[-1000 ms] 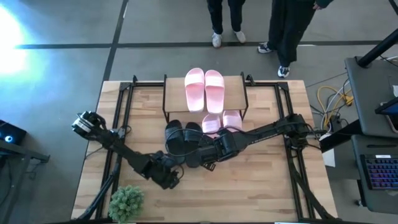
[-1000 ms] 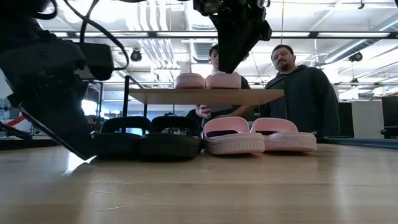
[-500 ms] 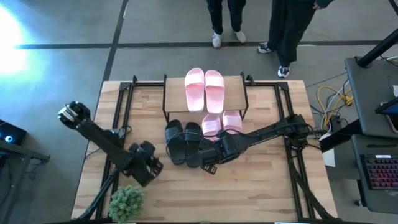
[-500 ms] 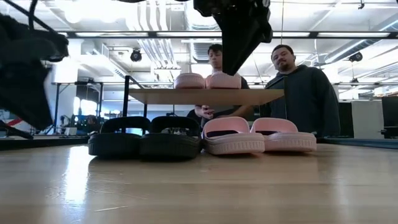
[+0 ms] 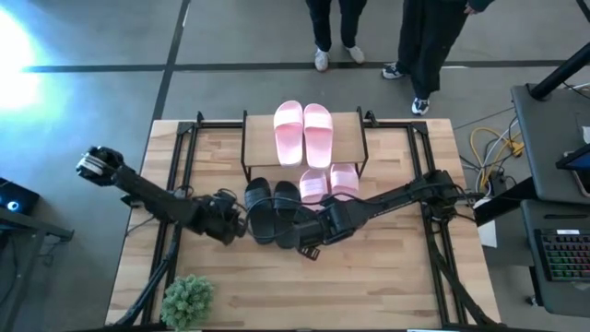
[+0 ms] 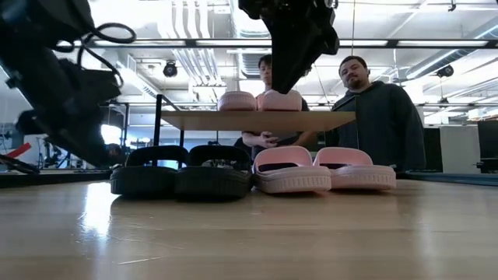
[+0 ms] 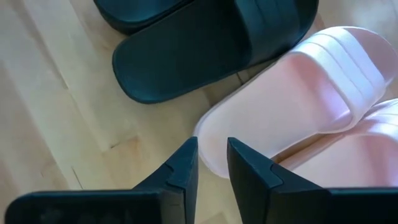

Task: Pick and place slides into the shelf
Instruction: Adjust the black sandals under the shelf

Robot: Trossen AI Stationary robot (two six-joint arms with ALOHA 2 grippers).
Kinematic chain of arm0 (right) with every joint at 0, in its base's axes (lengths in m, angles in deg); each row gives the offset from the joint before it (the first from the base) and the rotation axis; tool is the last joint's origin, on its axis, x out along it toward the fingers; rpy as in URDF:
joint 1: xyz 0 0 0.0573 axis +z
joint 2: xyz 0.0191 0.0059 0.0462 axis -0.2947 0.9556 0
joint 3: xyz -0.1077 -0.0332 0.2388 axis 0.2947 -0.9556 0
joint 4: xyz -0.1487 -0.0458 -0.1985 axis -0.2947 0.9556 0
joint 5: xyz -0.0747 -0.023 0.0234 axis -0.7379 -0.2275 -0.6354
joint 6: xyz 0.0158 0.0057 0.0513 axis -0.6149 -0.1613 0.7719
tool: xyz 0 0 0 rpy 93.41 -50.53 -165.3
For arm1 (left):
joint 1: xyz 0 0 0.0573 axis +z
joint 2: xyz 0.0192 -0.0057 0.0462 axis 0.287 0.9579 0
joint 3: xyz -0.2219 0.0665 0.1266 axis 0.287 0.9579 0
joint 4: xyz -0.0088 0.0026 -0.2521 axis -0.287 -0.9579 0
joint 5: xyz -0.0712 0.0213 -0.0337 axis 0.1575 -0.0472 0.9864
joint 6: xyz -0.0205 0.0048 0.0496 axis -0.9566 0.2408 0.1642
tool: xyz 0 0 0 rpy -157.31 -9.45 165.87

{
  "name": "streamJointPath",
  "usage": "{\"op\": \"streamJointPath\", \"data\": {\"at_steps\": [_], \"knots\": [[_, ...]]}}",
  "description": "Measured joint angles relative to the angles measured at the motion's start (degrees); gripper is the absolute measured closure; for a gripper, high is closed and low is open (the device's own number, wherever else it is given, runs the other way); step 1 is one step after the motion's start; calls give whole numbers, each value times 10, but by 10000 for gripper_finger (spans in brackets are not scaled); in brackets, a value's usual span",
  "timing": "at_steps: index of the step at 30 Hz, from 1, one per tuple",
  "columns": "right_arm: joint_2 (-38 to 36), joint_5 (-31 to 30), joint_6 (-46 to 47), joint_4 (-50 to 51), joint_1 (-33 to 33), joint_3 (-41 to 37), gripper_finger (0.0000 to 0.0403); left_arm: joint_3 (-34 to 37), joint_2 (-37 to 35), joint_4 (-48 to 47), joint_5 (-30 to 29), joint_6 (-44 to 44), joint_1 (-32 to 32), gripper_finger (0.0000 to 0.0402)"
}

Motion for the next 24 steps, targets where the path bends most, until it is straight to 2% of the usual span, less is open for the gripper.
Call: {"op": "streamJointPath", "data": {"at_steps": [4, 10, 17, 24], "knots": [[0, 0, 2, 0, 0, 0, 331, 24, 6, 66, 2, 32, 30, 366], [0, -1, 3, 0, 0, -1, 330, 36, 9, 97, 5, 54, 57, 389], [0, -9, 2, 0, 0, -1, 331, 36, 35, 181, 6, 115, 99, 394], [0, -8, 10, 10, 2, -1, 333, 36, 55, 182, 50, 149, 116, 394]]}}
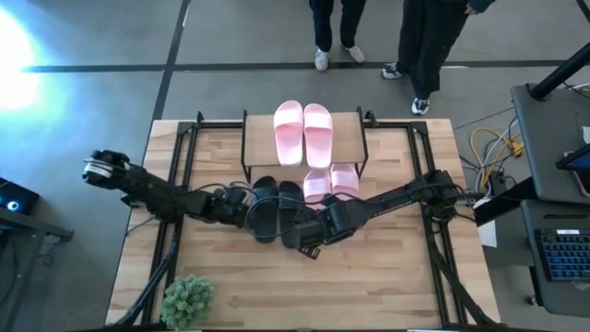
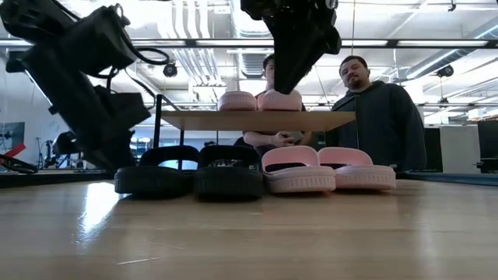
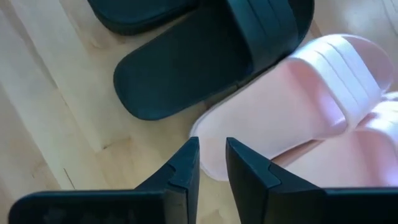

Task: Pick and place slides into the shelf
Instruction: Adjust the black sandals under the shelf

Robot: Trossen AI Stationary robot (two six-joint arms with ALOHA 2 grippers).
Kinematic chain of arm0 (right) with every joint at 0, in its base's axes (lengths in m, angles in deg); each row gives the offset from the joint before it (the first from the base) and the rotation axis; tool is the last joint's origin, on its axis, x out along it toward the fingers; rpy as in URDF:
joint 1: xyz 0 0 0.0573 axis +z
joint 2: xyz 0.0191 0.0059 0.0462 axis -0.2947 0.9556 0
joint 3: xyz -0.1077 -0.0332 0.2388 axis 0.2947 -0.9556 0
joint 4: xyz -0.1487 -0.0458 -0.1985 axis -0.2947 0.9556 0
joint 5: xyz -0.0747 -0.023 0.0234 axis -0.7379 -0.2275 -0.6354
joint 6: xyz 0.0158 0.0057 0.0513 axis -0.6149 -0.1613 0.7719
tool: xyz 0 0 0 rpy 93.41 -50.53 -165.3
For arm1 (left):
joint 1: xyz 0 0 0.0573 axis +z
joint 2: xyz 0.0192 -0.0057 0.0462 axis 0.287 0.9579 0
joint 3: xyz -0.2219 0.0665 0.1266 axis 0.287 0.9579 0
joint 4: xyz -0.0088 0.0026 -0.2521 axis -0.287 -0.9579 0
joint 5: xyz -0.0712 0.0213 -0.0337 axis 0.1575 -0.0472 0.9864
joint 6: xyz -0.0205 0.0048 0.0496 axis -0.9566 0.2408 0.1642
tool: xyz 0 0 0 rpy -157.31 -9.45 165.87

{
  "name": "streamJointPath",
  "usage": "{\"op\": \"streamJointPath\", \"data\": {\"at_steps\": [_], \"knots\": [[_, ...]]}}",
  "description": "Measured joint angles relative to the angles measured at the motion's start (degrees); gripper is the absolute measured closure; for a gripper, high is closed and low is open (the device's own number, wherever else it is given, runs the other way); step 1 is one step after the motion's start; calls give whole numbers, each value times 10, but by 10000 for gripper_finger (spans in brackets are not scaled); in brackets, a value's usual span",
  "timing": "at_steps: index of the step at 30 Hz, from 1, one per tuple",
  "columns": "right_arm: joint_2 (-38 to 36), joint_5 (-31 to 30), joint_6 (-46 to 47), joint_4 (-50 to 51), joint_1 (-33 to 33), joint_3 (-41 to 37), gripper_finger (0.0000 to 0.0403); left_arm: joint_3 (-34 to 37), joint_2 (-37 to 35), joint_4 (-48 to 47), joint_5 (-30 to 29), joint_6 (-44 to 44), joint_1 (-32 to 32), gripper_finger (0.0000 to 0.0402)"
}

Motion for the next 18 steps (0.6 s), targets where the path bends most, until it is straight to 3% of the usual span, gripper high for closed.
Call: {"op": "streamJointPath", "data": {"at_steps": [7, 12, 18], "knots": [[0, 66, 6, -23, 17, -13, 338, -27, -92, -63, 20, 1, -57, 394], [0, 127, 61, -139, 16, -51, 363, -32, -159, -68, 20, -3, -114, 394], [0, 166, 130, -248, 16, -96, 392, -15, -162, -89, 22, -15, -175, 394]]}}
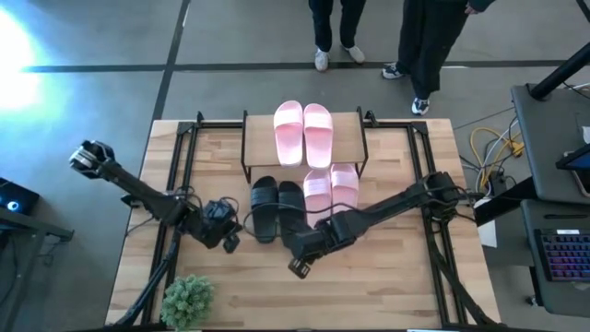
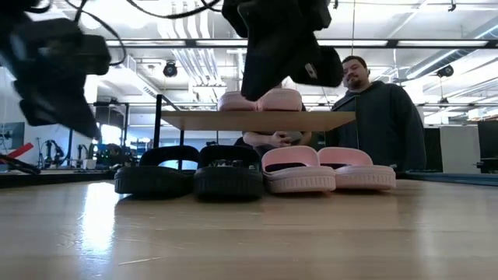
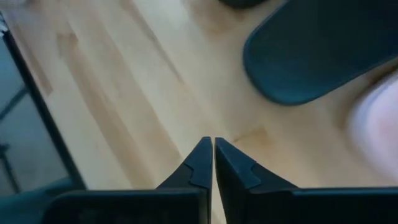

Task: Pick and place slides into the shelf
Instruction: Adjust the black sandals under the shelf

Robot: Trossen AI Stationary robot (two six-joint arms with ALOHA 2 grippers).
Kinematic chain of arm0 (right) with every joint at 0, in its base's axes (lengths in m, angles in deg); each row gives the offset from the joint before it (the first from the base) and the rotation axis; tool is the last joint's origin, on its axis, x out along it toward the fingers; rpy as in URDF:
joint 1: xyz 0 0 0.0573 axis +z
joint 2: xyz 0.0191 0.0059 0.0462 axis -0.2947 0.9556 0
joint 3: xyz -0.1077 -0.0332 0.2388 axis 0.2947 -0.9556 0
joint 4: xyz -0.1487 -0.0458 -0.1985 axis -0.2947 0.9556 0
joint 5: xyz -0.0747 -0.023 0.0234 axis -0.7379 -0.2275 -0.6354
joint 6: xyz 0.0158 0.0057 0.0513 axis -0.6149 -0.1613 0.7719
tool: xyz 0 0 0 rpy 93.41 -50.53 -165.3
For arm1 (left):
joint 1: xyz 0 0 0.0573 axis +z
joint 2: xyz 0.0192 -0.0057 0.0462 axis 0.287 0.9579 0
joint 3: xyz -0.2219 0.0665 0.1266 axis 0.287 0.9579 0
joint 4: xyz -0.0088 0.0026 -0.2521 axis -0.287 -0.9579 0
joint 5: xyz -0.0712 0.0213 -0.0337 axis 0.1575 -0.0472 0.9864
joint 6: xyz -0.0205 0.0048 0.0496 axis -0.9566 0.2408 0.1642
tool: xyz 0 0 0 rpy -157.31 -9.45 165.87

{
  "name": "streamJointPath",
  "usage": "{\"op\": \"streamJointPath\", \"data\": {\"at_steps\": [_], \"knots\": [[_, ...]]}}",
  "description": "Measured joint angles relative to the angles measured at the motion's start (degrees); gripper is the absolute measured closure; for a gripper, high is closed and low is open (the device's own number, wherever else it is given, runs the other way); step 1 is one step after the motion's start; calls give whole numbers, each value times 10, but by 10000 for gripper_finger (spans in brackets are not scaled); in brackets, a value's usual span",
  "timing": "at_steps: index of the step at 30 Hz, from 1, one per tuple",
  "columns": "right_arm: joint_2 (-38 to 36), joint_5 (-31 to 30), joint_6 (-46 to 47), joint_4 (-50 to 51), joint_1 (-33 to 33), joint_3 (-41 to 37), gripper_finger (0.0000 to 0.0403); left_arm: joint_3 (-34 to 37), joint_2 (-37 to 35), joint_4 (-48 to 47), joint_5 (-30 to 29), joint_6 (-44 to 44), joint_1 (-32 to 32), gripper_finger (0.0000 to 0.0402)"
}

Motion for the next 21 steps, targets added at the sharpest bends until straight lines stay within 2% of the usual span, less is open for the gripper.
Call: {"op": "streamJointPath", "data": {"at_steps": [7, 15, 21], "knots": [[0, 14, 63, -69, 10, -47, 394, 5, 29, 27, 1, 1, -51, 394], [0, -5, 98, -159, 7, -100, 394, 5, 47, 49, -6, 4, -59, 394], [22, -8, 78, -187, 0, -110, 394, 5, 49, 54, -6, 5, -59, 394]]}}
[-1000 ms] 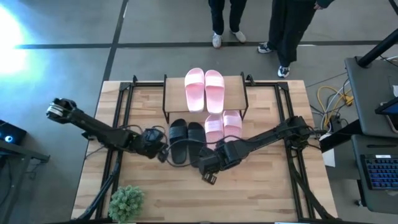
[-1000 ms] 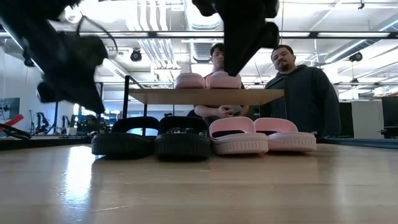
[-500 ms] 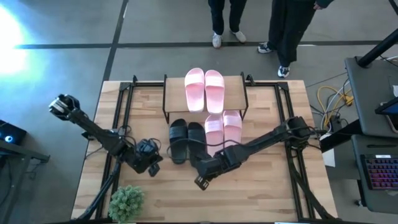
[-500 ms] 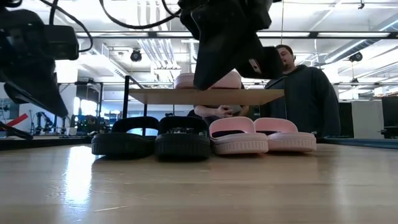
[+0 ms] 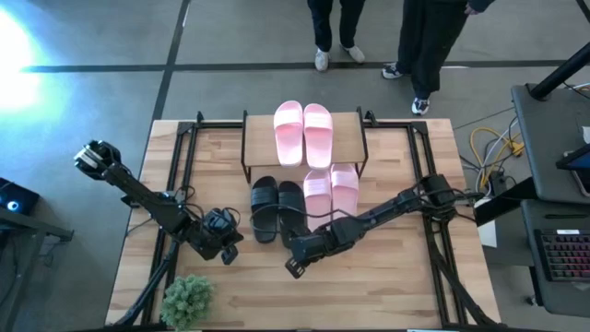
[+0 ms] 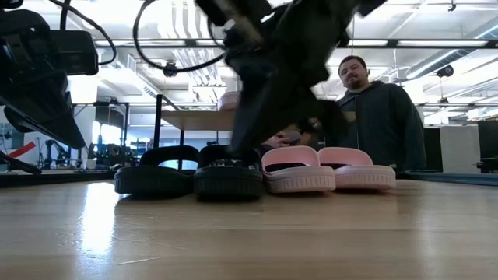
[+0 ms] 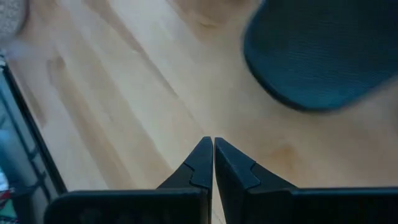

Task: Pick and place slides into the shelf
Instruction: Adjust the black sandals under the shelf

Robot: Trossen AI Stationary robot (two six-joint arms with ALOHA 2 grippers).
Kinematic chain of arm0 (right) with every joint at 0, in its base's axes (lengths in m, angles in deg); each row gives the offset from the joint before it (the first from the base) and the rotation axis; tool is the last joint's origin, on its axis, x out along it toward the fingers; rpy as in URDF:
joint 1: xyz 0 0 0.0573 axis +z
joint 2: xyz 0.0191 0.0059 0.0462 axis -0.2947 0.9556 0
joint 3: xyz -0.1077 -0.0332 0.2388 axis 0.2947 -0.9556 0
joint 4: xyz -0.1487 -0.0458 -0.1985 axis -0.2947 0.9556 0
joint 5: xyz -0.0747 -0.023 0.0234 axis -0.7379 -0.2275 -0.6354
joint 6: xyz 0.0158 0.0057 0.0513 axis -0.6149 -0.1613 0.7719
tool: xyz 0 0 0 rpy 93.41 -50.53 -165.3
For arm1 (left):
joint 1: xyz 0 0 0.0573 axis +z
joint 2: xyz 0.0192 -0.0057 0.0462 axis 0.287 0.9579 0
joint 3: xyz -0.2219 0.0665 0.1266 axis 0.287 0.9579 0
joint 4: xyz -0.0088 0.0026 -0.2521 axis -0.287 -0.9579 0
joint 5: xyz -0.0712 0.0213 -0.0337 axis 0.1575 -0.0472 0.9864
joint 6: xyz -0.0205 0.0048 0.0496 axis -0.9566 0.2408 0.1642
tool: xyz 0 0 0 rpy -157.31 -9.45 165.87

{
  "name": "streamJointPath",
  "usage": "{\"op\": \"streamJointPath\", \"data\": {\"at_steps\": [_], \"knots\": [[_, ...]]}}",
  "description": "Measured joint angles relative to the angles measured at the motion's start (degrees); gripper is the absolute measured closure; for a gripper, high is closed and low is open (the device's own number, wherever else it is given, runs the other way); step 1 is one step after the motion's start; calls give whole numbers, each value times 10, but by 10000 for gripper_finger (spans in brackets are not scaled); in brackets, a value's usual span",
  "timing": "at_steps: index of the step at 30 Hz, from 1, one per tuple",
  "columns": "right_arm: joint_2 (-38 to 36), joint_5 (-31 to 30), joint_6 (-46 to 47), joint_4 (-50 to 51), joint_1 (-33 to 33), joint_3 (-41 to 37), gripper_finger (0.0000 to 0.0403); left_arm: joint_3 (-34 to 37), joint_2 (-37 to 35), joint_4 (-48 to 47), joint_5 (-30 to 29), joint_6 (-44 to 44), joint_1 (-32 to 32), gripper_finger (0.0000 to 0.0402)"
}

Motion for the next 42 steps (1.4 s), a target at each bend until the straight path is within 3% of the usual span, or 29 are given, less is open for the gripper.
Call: {"op": "streamJointPath", "data": {"at_steps": [10, 31, 36, 42], "knots": [[35, 6, -43, -7, -20, 5, 394, 1, -4, 10, -6, -3, 0, 394], [39, -24, -93, -6, -73, 9, 394, 8, -3, 14, -36, -6, 6, 394], [38, -24, -105, -5, -73, 22, 394, 13, 7, -7, -67, -7, 45, 394], [38, -22, -108, -3, -73, 24, 394, 37, 43, 21, -56, -5, 113, 394]]}}
